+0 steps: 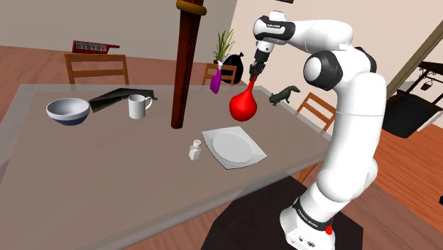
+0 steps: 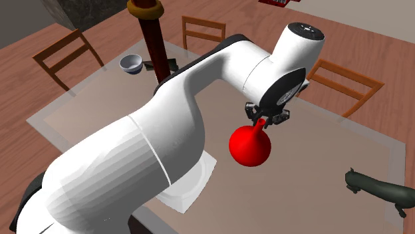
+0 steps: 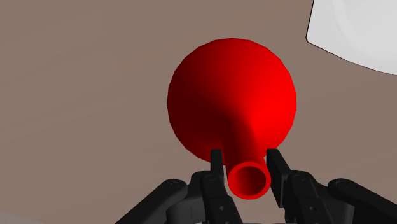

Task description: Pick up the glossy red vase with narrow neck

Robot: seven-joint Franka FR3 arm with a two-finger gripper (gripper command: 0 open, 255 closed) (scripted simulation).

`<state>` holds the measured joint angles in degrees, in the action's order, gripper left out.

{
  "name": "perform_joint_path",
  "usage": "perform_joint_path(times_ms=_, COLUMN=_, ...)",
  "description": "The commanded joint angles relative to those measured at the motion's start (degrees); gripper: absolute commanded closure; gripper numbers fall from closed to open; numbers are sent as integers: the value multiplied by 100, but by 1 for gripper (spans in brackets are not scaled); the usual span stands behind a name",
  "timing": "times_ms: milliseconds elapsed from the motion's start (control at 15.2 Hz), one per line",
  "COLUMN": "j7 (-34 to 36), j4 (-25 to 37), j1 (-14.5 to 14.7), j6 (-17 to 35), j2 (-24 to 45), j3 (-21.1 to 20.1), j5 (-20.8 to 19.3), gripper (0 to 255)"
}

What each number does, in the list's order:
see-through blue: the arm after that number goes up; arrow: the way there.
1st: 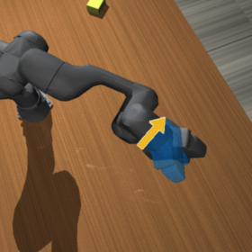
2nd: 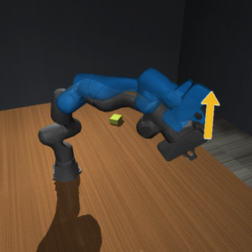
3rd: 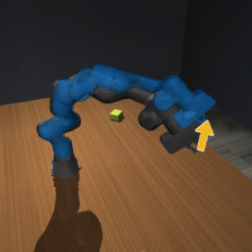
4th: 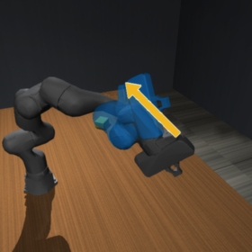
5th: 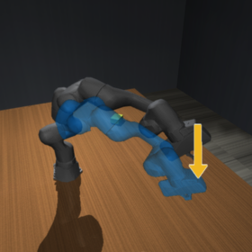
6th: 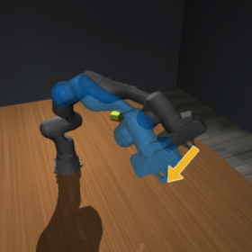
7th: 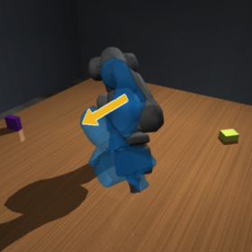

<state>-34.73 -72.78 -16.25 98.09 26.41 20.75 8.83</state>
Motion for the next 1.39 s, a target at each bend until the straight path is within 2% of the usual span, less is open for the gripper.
perform_joint_path(times_ms=0, j7=0, j4=-4, j1=0, j6=4, j2=3, j3=-1, j5=1, gripper=255)
perform_joint_path(times_ms=396, j7=1, j4=-4, j1=2, j6=-1, j2=-2, j3=0, j5=-1, gripper=255)
perform_joint_path(times_ms=924, j7=17, j4=845, j1=-111, j6=-704, j2=141, j3=1, j5=38, gripper=255)
perform_joint_path(times_ms=1320, j7=30, j4=1714, j1=-259, j6=-1327, j2=384, j3=-12, j5=113, gripper=255)
